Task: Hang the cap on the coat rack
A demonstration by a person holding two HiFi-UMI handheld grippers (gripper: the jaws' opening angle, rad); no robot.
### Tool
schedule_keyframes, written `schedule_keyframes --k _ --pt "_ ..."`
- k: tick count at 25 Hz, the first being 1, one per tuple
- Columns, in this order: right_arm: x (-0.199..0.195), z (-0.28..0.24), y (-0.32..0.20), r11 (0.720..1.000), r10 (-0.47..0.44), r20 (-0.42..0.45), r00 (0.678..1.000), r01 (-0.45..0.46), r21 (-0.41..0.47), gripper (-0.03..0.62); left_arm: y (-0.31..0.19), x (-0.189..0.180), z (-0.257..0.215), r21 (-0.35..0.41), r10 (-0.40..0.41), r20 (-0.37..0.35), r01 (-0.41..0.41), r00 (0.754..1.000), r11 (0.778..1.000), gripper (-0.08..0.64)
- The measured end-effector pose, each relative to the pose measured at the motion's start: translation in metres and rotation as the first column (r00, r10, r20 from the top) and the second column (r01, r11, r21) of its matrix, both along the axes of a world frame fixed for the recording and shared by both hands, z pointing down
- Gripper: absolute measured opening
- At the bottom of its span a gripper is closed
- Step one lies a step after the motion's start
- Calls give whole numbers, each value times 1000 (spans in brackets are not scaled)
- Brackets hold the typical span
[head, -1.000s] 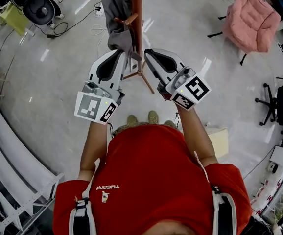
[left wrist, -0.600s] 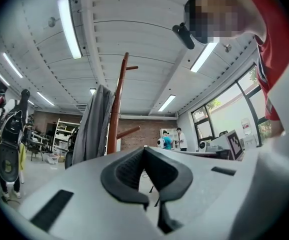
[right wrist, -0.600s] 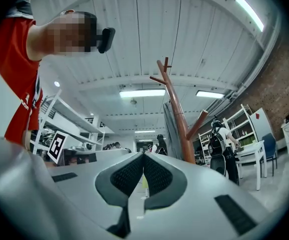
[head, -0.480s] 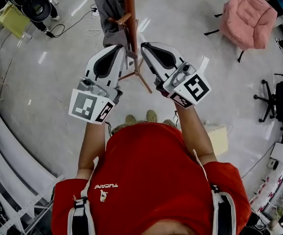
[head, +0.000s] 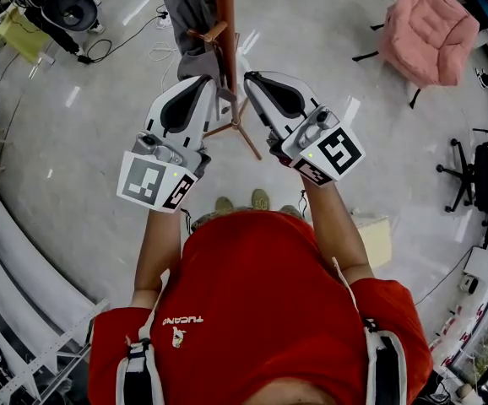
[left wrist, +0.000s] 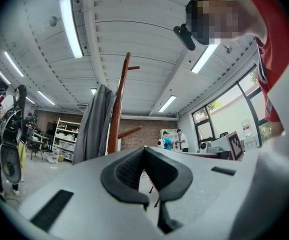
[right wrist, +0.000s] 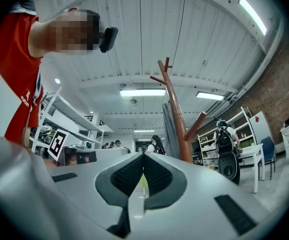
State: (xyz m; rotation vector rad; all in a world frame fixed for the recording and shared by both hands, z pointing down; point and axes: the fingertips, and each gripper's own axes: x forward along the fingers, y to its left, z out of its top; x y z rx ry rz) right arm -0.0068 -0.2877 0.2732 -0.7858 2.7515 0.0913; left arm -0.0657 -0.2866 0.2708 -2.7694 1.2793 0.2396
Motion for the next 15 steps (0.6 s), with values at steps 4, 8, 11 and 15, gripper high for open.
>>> schedule_keyframes --k 4,8,11,15 --pt "-1 1 2 1000 -4 -3 1000 4 -5 23 2 0 1 -4 1 4 -1 1000 1000 8" --pt "-2 3 2 1000 -2 -6 1000 2 -9 23 3 -2 2 -8 3 8 -3 1000 1000 8" --pt "-2 3 2 1000 0 -6 1000 0 -11 23 4 -3 3 -9 4 9 -4 1000 1000 8" --pt "-1 2 3 1000 -3 -4 1000 2 -11 23 4 -2 2 -11 6 13 -6 1000 1000 8"
